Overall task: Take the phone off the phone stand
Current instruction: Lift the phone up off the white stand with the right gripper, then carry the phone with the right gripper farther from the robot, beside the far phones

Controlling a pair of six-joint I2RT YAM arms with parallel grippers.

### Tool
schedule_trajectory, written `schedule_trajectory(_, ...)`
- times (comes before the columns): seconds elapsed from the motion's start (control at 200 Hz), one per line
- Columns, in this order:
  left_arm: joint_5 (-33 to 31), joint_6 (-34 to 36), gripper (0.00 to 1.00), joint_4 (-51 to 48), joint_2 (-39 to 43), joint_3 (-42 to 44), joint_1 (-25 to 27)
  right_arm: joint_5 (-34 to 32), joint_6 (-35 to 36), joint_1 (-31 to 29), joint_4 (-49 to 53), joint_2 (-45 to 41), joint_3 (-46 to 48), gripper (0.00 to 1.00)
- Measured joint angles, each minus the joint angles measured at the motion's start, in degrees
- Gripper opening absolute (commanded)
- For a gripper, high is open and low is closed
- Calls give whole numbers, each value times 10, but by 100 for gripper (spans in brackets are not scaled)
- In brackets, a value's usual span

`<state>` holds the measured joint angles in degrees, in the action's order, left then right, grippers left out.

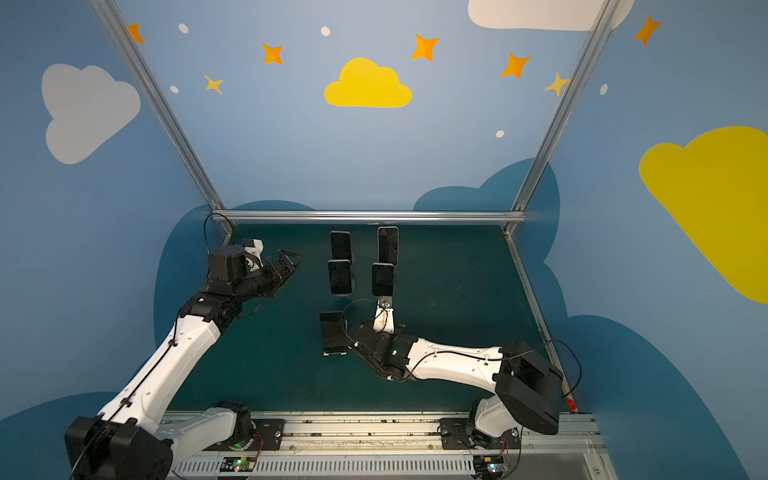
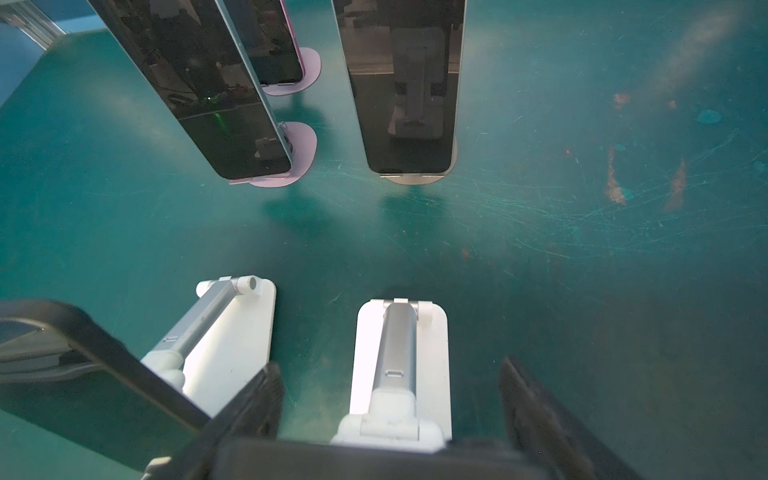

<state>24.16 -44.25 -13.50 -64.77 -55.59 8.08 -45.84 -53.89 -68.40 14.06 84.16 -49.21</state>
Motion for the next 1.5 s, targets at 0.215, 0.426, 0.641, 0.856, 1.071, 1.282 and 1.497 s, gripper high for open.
schedule_trajectory(0.215,0,-2,100,0,0,0,0,1,10,-1,2,-12,4,75)
schedule_trajectory(0.426,0,-2,100,0,0,0,0,4,23,-3,4,-22,4,73)
schedule_trajectory(0.641,1,-2,100,0,-3,0,0,5,37,-5,3,-47,6,71)
schedule_trajectory(0.856,2,-2,100,0,-6,0,0,4,54,-7,9,-67,6,70)
schedule_trajectory(1.071,5,-2,100,0,-6,0,2,-3,90,0,36,-106,7,70)
schedule_trajectory(1.282,7,-1,100,0,-8,0,4,-2,132,32,50,-160,25,69)
schedule_trajectory(1.497,9,-1,100,0,-15,0,6,12,198,81,56,-193,30,68)
